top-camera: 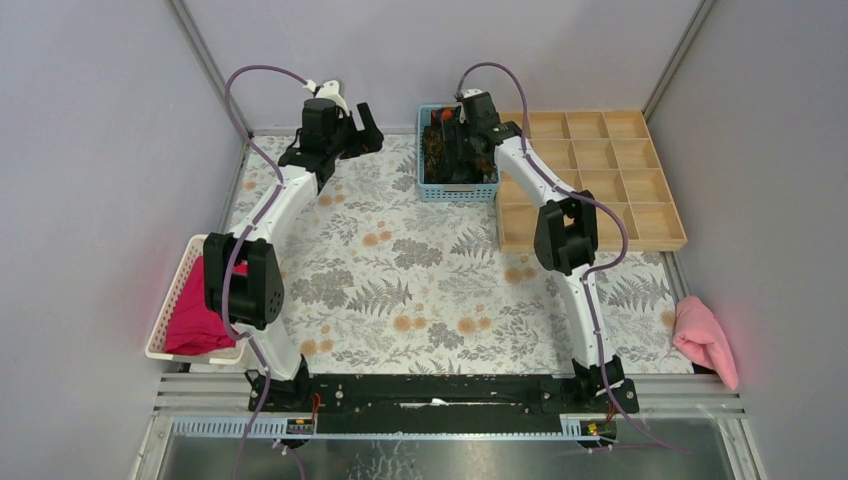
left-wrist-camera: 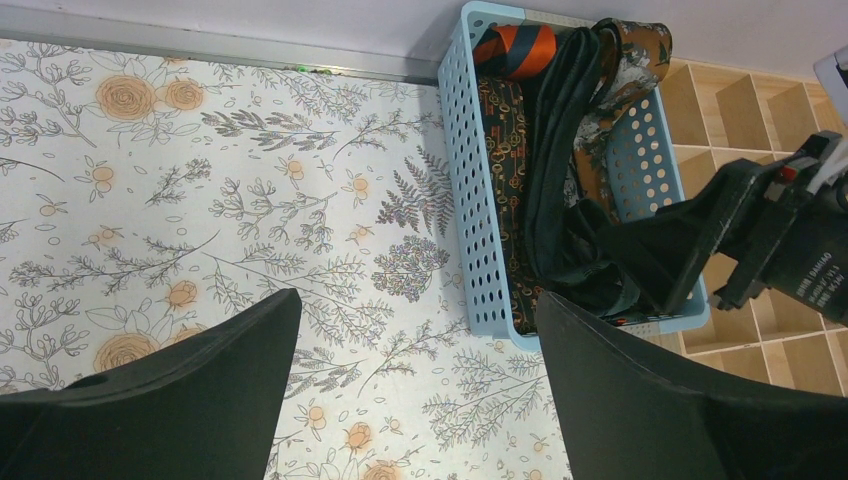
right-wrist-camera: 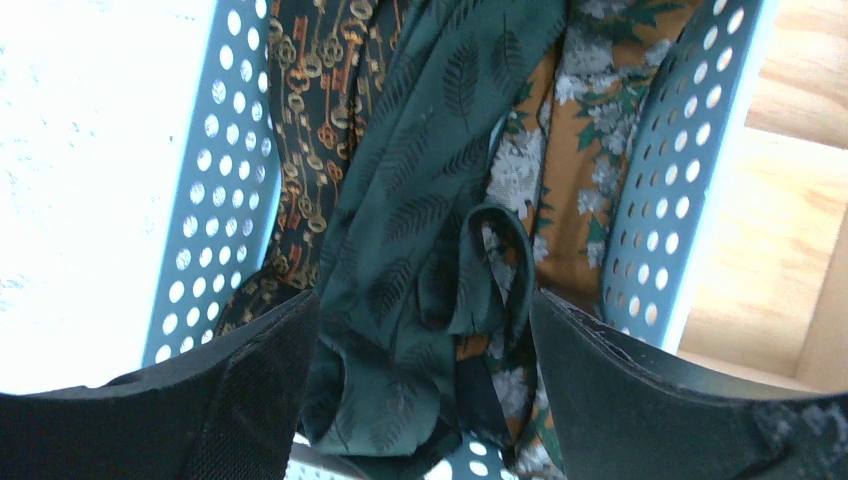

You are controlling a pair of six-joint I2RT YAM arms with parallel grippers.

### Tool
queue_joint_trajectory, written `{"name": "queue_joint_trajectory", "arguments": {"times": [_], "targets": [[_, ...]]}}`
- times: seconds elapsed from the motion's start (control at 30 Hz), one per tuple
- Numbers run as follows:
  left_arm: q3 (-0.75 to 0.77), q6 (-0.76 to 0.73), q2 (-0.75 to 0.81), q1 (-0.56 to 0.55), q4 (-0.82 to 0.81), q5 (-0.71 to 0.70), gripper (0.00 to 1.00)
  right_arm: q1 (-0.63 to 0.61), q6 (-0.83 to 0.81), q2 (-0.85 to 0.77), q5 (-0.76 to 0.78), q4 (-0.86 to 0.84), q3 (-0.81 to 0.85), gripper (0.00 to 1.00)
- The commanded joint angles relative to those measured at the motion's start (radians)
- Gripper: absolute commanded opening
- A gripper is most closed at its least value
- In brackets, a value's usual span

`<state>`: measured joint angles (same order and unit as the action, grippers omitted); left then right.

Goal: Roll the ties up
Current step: Pick up the tie from the bin.

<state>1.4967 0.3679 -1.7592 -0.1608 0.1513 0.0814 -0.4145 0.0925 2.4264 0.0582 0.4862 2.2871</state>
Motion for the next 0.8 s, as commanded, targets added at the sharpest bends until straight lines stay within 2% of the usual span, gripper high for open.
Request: {"name": "queue_joint_trajectory", "arguments": {"times": [0.0, 0.13, 0.2, 0.5, 0.77], "targets": [[0.012, -0.006, -0.035, 0.017, -0.052, 0.008, 0.94, -0.002, 0.026, 0.056, -0.035, -0.020, 0.103, 0.81], [0.017, -0.004, -0.048, 0.023, -0.048, 0.014, 0.94, -0.003, 0.058, 0.088, -0.057, -0.076, 0.114, 0.69], [0.012, -0.010, -0.047, 0.025, -0.049, 0.013, 0.94, -0.003, 0.071, 0.103, -0.093, -0.104, 0.113, 0.68], [0.000, -0.015, -0.044, 0.031, -0.063, 0.008, 0.94, -0.003, 0.128, 0.177, -0.122, -0.191, 0.120, 0.70], [-0.008, -0.015, -0.048, 0.030, -0.072, 0.030, 0.94, -0.003, 0.123, 0.225, -0.075, -0.194, 0.153, 0.69]]}}
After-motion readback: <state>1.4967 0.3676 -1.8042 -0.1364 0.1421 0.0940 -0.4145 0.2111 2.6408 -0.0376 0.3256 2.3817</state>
